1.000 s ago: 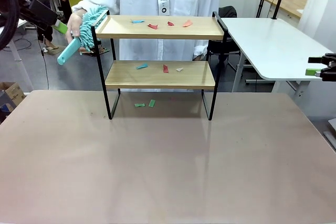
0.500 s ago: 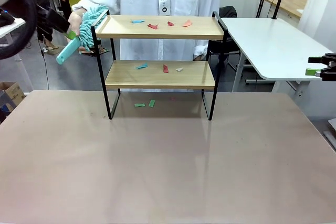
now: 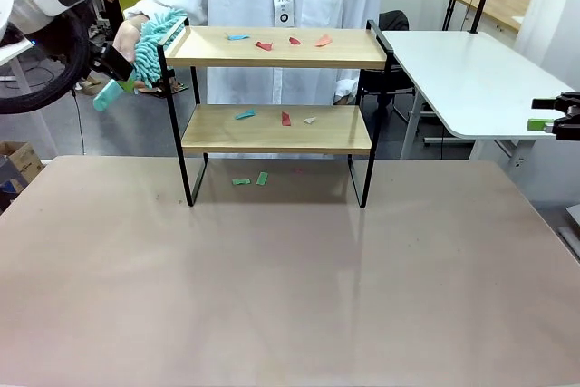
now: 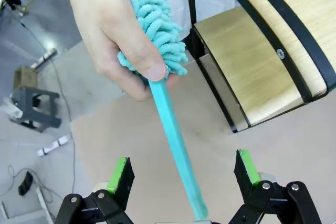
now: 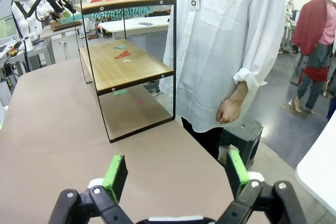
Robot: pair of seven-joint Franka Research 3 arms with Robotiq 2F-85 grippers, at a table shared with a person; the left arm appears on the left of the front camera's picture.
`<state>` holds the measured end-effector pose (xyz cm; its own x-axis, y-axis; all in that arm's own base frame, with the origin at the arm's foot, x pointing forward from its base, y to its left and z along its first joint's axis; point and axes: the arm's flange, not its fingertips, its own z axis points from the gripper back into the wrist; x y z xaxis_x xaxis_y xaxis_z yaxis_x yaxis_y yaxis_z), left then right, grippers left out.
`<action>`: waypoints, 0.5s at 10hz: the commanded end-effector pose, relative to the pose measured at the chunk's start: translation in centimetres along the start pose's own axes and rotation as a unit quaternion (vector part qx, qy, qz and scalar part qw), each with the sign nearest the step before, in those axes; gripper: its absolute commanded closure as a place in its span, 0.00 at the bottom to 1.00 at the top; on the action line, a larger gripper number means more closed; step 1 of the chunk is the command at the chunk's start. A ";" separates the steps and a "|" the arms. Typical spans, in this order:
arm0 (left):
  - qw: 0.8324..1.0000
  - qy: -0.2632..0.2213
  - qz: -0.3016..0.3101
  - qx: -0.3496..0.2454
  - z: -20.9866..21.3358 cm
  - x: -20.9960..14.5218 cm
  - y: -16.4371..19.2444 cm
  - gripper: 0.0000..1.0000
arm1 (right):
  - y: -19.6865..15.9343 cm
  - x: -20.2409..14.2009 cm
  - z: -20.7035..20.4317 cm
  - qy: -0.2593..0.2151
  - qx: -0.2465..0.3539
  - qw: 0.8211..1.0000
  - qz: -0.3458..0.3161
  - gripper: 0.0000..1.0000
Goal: Clean the shelf.
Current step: Pick up the Duster handed by the human.
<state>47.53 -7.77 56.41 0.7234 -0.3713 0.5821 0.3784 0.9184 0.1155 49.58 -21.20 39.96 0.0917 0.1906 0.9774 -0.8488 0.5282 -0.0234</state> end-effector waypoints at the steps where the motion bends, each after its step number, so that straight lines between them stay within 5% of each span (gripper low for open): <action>1: 1.000 0.002 0.014 -0.004 -0.3 0.0 -0.1 0.00 | 0.1 0.3 -0.1 -0.002 0.000 1.000 0.002 0.00; 5: 1.000 0.008 0.019 0.003 -1.4 -0.5 0.4 0.00 | 0.1 0.3 -0.1 -0.002 0.000 1.000 0.002 0.00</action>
<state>48.08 -7.65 55.32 0.7410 -0.3583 0.5679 0.3702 0.9236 0.0996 49.58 -21.21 39.96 0.0917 0.1906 0.9774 -0.8487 0.5284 -0.0234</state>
